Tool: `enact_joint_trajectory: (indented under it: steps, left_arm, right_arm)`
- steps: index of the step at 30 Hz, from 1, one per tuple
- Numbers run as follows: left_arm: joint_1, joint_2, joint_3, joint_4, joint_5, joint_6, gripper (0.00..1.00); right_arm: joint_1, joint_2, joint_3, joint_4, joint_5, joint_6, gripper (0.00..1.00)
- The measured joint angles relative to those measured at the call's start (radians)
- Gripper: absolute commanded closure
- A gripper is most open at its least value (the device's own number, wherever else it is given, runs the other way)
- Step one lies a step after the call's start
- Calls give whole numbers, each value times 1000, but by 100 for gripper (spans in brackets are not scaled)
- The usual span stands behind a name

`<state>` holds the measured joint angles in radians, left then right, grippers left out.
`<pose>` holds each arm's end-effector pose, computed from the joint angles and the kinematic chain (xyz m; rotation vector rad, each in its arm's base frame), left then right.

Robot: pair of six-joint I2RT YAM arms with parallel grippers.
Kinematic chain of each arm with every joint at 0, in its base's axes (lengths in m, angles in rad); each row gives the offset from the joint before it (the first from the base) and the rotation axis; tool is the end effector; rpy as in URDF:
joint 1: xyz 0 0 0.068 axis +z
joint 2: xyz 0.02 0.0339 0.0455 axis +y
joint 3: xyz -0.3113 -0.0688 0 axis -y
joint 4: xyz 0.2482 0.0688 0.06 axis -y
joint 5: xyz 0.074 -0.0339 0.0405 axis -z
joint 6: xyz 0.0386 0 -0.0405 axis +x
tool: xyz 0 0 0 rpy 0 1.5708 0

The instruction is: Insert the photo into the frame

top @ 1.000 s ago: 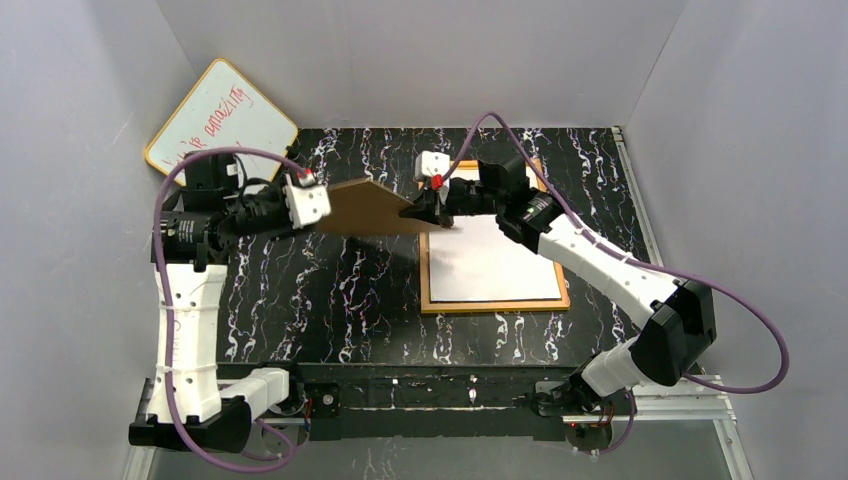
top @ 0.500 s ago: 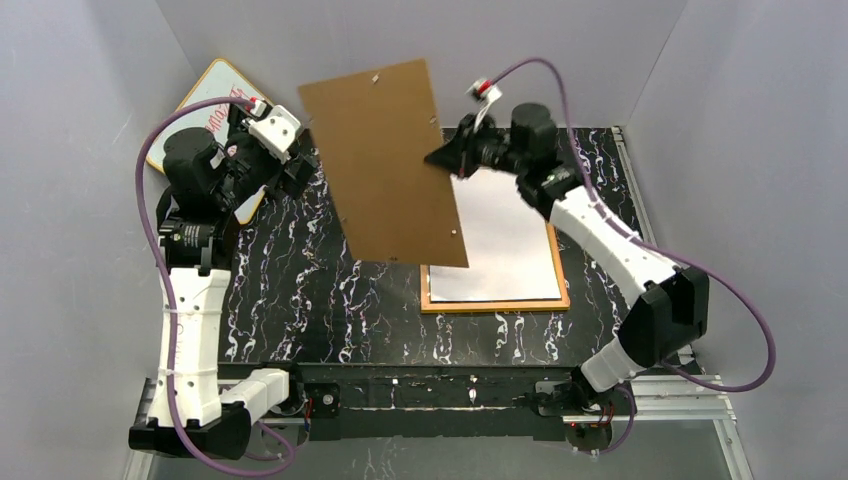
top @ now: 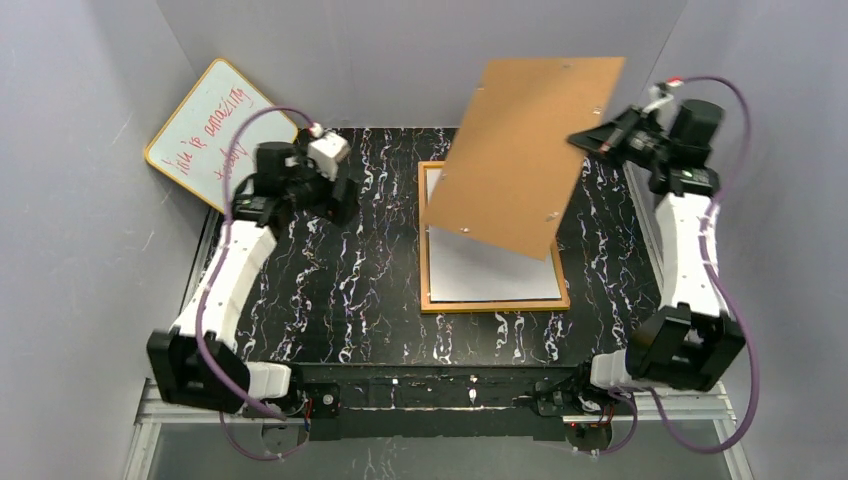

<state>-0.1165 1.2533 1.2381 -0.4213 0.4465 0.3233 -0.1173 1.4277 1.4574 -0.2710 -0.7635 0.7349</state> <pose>0.2667 -0.0480 0.4195 0.7023 1.8461 -0.3129 0.3218 -0.0110 0.4646 0.2284 1.8741 1.1177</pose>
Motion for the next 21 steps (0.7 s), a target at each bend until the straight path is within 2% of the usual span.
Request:
enact_joint_trajectory:
  steps: [3, 8, 11, 15, 21]
  left_arm:
    - [-124, 118, -40, 23, -35, -66, 8]
    - [-290, 373, -18, 92, -88, -174, 20]
    - [-319, 525, 17, 140, -114, -233, 25]
    - [-334, 650, 50, 193, -142, -293, 33]
    - [-352, 739, 101, 270, -149, -377, 37]
  right_arm:
    - [-159, -94, -57, -49, -17, 27, 99]
    - [-181, -152, -61, -64, -70, 17, 99]
    - [-175, -140, -61, -89, -139, -1, 99]
    - [-177, -101, -61, -152, -160, -50, 99]
    - [-182, -69, -61, -234, -139, -126, 99]
